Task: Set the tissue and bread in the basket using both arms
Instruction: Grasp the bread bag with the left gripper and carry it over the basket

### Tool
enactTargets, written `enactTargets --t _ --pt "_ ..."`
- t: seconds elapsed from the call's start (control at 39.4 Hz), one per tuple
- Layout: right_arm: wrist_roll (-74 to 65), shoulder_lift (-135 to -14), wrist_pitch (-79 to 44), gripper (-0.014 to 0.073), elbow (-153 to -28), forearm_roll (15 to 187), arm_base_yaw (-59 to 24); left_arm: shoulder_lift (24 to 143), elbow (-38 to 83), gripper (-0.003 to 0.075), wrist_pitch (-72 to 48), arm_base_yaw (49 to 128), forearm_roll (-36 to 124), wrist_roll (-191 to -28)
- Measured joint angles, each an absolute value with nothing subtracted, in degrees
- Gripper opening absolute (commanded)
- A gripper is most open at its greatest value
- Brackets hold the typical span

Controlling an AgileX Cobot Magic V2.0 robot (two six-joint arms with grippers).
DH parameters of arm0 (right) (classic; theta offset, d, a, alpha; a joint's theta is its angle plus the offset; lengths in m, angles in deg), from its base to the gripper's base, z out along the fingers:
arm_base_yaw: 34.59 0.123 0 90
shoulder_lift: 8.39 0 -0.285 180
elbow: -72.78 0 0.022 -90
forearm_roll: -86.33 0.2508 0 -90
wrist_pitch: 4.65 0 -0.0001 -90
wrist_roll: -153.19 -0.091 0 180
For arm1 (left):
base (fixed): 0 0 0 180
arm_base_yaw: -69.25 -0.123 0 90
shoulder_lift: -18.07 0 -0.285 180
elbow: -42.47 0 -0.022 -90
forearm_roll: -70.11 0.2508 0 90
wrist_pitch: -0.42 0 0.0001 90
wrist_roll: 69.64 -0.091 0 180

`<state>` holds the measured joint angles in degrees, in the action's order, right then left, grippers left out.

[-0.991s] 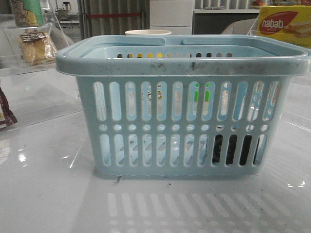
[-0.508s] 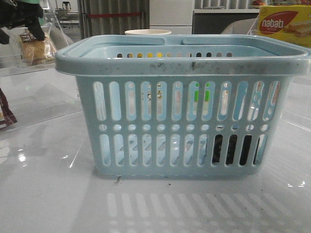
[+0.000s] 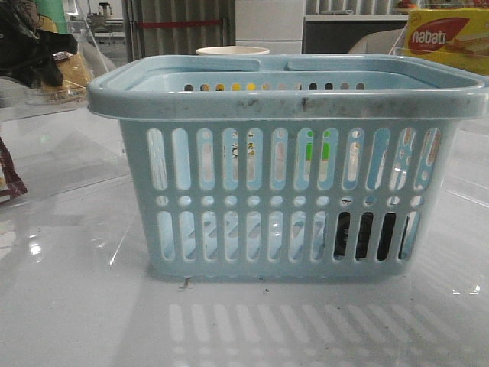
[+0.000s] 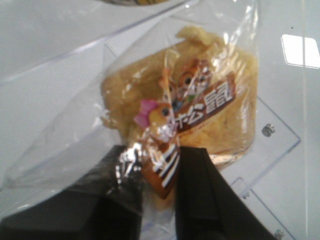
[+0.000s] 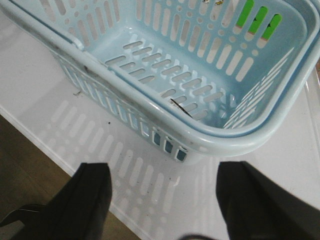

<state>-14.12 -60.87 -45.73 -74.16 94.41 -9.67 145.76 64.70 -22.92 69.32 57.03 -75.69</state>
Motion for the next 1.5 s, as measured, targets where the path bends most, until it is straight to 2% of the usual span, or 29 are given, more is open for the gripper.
enactTargets --t 0.18,0.53,0.74,1.09,1.27,1.5 --pt "-14.1 -60.9 -45.7 0.0551 -74.2 94.4 -9.7 143.0 64.7 0.0092 -26.3 69.3 57.0 -75.7" --pt "-14.1 -60.9 -45.7 0.0551 -74.2 94.4 -9.7 129.4 64.7 0.0090 -34.7 69.3 57.1 -75.7" --pt "-14.1 -60.9 -45.7 0.0551 -74.2 94.4 -9.7 119.9 64.7 0.0090 -41.6 72.1 57.5 -77.7" --pt "-14.1 -60.9 -45.7 0.0551 -74.2 94.4 -9.7 109.6 64.7 0.0090 -51.7 87.1 57.5 -85.6" --pt "-14.1 -60.9 -45.7 0.0551 -74.2 94.4 -9.7 111.0 64.3 0.0090 -52.1 96.4 57.5 -86.4" --pt "-14.1 -60.9 -45.7 0.0551 -74.2 94.4 -9.7 117.2 62.8 0.0090 -52.4 103.3 57.5 -88.7"
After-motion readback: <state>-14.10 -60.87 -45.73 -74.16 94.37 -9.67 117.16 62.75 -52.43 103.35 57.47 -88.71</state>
